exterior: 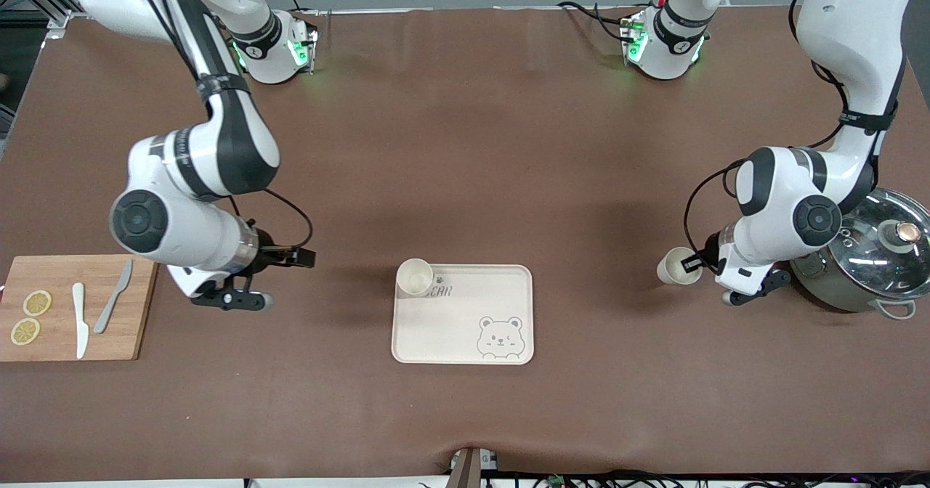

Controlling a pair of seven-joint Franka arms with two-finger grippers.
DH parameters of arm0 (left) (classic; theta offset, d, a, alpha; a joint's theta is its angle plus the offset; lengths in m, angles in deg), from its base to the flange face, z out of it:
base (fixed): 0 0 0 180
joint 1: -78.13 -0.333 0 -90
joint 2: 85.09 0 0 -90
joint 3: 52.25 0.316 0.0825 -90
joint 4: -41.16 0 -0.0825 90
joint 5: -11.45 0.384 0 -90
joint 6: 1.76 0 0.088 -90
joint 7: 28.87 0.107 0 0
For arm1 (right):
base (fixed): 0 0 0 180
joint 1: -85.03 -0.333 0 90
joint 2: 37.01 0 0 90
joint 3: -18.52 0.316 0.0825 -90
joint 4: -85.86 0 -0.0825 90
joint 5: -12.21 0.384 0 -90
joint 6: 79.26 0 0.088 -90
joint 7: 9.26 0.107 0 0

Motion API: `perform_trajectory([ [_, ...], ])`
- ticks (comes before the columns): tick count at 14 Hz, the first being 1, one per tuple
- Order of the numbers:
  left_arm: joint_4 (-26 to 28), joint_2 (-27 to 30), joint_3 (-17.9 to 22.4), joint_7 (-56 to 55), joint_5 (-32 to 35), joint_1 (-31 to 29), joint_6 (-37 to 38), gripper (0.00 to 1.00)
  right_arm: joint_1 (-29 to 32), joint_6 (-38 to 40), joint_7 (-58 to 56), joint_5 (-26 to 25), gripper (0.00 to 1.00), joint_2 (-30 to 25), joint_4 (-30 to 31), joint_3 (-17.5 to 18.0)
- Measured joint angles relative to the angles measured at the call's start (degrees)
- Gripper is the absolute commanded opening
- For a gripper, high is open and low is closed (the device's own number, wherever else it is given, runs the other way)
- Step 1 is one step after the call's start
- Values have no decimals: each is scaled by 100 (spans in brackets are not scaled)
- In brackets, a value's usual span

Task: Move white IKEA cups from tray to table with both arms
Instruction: 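Carry the cup toward the pot while the right gripper grasps the other cup, then set the cup down with the left gripper while the right gripper carries its cup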

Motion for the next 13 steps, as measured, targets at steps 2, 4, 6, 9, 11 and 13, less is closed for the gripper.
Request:
perform_trajectory([
  [2,85,-7,0,0,0,-30,-85,0,-311,-418,527,57,100,167,1,6],
  [4,111,-52,-3,0,0,-37,-236,11,-564,-625,786,59,100,358,6,8],
  [6,111,-112,-24,0,0,-36,-312,33,-708,-850,948,127,100,567,7,6],
  [9,107,-134,-50,0,0,-25,-349,100,-785,-1279,1201,300,100,744,6,5],
  [11,58,-130,-60,0,0,-27,-360,100,-887,-1585,1550,311,100,847,6,5],
  [13,-85,-89,-113,0,0,-31,-315,100,-1001,-1729,1843,311,100,947,6,6],
])
